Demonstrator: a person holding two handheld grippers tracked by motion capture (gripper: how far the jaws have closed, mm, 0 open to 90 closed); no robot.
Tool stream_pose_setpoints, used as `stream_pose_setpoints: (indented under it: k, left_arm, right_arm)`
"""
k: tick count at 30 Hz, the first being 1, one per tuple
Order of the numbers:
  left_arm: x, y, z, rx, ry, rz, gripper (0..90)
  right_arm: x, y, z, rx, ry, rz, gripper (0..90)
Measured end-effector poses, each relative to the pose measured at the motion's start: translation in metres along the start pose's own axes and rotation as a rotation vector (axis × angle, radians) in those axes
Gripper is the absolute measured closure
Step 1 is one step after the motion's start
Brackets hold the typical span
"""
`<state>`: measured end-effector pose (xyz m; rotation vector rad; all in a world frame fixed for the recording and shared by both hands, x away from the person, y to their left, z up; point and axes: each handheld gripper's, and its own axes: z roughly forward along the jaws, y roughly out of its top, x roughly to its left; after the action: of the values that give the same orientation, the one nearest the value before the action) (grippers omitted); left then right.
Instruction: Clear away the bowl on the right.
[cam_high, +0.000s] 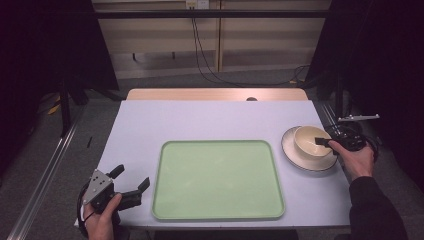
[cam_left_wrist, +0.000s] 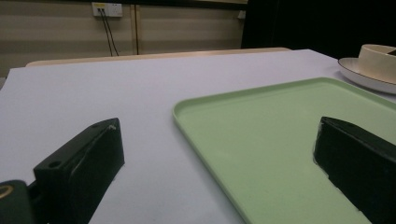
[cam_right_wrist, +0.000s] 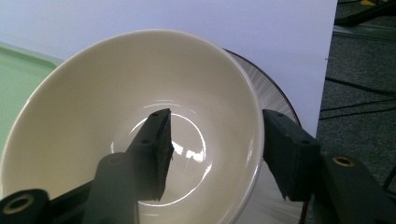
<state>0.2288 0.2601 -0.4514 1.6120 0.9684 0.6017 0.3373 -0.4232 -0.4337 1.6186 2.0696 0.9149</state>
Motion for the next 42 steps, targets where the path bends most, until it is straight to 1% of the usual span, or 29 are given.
stream_pose_setpoints:
  k: [1, 2, 3, 4, 5, 8, 9, 11, 12, 13, 14, 15, 16, 17, 18, 20, 22, 24, 25, 26, 29, 31, 34, 35, 36, 37, 39, 41, 42]
  left_arm:
    - [0.0, 0.0, 0.0, 0.0, -0.001, -0.003, 1.9]
    - [-0.001, 0.0, 0.0, 0.001, 0.002, -0.003, 1.9]
    - [-0.001, 0.0, 0.0, 0.001, 0.004, -0.001, 1.9]
    - [0.0, 0.0, 0.0, 0.003, -0.005, -0.001, 1.9]
    - [0.0, 0.0, 0.0, 0.002, -0.002, -0.002, 1.9]
    - [0.0, 0.0, 0.0, 0.003, -0.004, -0.001, 1.9]
    - [0.0, 0.0, 0.0, 0.004, -0.003, 0.003, 1.9]
    - [0.0, 0.0, 0.0, 0.002, 0.001, -0.001, 1.9]
    - [0.0, 0.0, 0.0, 0.003, -0.003, 0.0, 1.9]
    - [0.0, 0.0, 0.0, 0.003, -0.003, 0.0, 1.9]
    - [0.0, 0.0, 0.0, 0.003, -0.001, 0.002, 1.9]
    - [0.0, 0.0, 0.0, 0.003, 0.002, 0.004, 1.9]
    - [0.0, 0.0, 0.0, 0.002, -0.004, 0.0, 1.9]
    - [0.0, 0.0, 0.0, 0.002, -0.004, 0.0, 1.9]
    - [0.0, 0.0, 0.0, 0.003, -0.004, 0.002, 1.9]
    - [0.0, 0.0, -0.001, 0.004, -0.004, 0.004, 1.9]
    - [0.0, 0.0, 0.0, 0.004, -0.004, 0.003, 1.9]
    - [0.0, 0.0, 0.0, 0.003, -0.004, 0.003, 1.9]
    - [-0.001, 0.0, 0.0, 0.001, 0.005, 0.003, 1.9]
    - [-0.001, 0.0, 0.0, 0.002, 0.005, 0.003, 1.9]
    - [-0.001, 0.0, 0.0, 0.003, 0.004, 0.003, 1.9]
    - [-0.001, 0.0, 0.0, 0.004, 0.002, 0.002, 1.9]
    - [-0.001, 0.0, 0.0, 0.002, 0.006, 0.002, 1.9]
    - [0.0, 0.0, -0.001, 0.005, -0.001, 0.005, 1.9]
    - [-0.001, 0.0, -0.001, 0.005, 0.005, 0.005, 1.9]
    - [-0.001, 0.0, 0.0, 0.003, 0.004, 0.001, 1.9]
    - [-0.001, 0.0, 0.0, 0.0, 0.005, -0.002, 1.9]
    - [-0.001, 0.0, -0.001, 0.006, 0.005, 0.006, 1.9]
    - [-0.001, 0.0, -0.001, 0.006, 0.005, 0.005, 1.9]
  right_arm:
    - [0.0, 0.0, 0.001, 0.004, 0.005, 0.004, 49.8]
    - [0.002, 0.001, 0.002, 0.019, -0.002, -0.01, 51.9]
    - [0.001, 0.002, 0.003, 0.024, -0.013, -0.012, 53.2]
    - [0.001, 0.002, 0.003, 0.024, -0.013, -0.012, 53.2]
    - [0.0, 0.002, 0.003, 0.03, -0.006, 0.011, 57.4]
    - [-0.001, 0.002, 0.005, 0.033, -0.008, 0.01, 59.7]
    - [-0.002, 0.002, 0.007, 0.06, -0.005, 0.015, 61.1]
    - [-0.002, 0.002, 0.009, 0.064, -0.007, 0.021, 62.1]
    - [-0.003, 0.003, 0.01, 0.072, 0.007, 0.028, 63.3]
    - [-0.003, 0.003, 0.01, 0.072, 0.007, 0.028, 63.3]
    - [-0.003, 0.003, 0.011, 0.086, 0.007, 0.022, 66.8]
    - [-0.002, 0.003, 0.012, 0.104, -0.001, 0.03, 67.6]
    - [-0.002, 0.003, 0.014, 0.118, 0.001, 0.027, 68.8]
    - [-0.003, 0.003, 0.015, 0.115, 0.002, 0.017, 70.5]
    - [-0.003, 0.003, 0.015, 0.127, -0.005, 0.021, 72.0]
    - [-0.003, 0.004, 0.015, 0.127, -0.003, 0.017, 73.7]
    - [-0.003, 0.003, 0.016, 0.134, -0.024, 0.009, 78.3]
    - [-0.004, 0.003, 0.016, 0.135, -0.026, 0.006, 78.9]
    - [-0.005, 0.003, 0.017, 0.13, -0.021, 0.022, 79.5]
    - [-0.004, 0.003, 0.017, 0.129, -0.016, 0.027, 79.7]
    - [-0.005, 0.003, 0.017, 0.126, -0.02, 0.02, 80.5]
    - [-0.003, 0.004, 0.017, 0.133, -0.023, 0.035, 81.5]
    - [-0.003, 0.005, 0.018, 0.134, -0.015, 0.041, 82.5]
    - [-0.003, 0.005, 0.018, 0.134, -0.015, 0.041, 82.5]
    - [-0.003, 0.005, 0.018, 0.137, -0.015, 0.038, 82.6]
    - [-0.004, 0.005, 0.018, 0.135, -0.006, 0.046, 82.8]
    - [-0.005, 0.005, 0.019, 0.137, 0.001, 0.046, 83.2]
    - [-0.005, 0.006, 0.019, 0.139, 0.01, 0.071, 83.8]
    - [-0.005, 0.006, 0.019, 0.143, 0.015, 0.074, 83.9]
